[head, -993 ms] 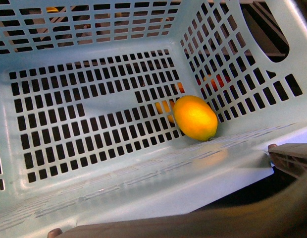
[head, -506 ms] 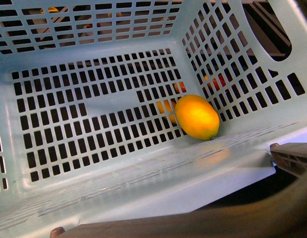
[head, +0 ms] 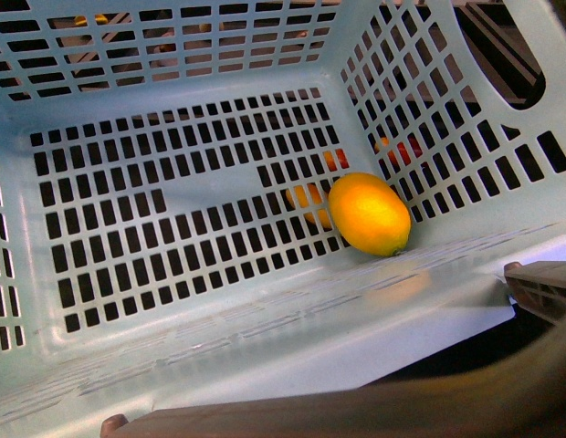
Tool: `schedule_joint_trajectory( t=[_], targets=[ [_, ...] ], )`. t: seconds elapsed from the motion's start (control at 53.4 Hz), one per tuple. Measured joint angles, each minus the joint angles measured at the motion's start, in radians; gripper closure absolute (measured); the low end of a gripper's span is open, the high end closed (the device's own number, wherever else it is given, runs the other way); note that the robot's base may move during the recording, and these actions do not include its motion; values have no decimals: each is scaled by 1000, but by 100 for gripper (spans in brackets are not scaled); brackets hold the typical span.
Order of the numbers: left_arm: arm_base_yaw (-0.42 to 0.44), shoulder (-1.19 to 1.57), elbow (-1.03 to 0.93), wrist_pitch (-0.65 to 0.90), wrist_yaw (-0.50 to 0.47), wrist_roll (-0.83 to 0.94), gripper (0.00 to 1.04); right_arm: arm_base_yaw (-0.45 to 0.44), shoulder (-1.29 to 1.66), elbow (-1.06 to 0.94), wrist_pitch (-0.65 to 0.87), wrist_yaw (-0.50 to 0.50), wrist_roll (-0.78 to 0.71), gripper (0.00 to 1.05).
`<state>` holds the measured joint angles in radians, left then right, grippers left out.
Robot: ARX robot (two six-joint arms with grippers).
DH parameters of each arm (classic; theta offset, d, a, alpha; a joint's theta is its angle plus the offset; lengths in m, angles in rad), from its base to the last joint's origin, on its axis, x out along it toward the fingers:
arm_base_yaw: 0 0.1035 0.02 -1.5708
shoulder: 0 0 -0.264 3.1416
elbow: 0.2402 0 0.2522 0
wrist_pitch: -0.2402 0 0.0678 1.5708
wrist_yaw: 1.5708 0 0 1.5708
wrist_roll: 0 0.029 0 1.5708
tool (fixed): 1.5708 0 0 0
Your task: Pick lemon and mango into basket
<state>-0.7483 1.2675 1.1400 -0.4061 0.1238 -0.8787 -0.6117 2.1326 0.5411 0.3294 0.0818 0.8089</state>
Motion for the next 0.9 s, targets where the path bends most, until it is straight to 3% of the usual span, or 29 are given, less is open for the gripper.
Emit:
schedule_joint_trajectory(
  t=[0.9],
  targets=[
    [0,0,0,0,0,0,100,-87,40,-9,-23,32,-130,9]
  ],
)
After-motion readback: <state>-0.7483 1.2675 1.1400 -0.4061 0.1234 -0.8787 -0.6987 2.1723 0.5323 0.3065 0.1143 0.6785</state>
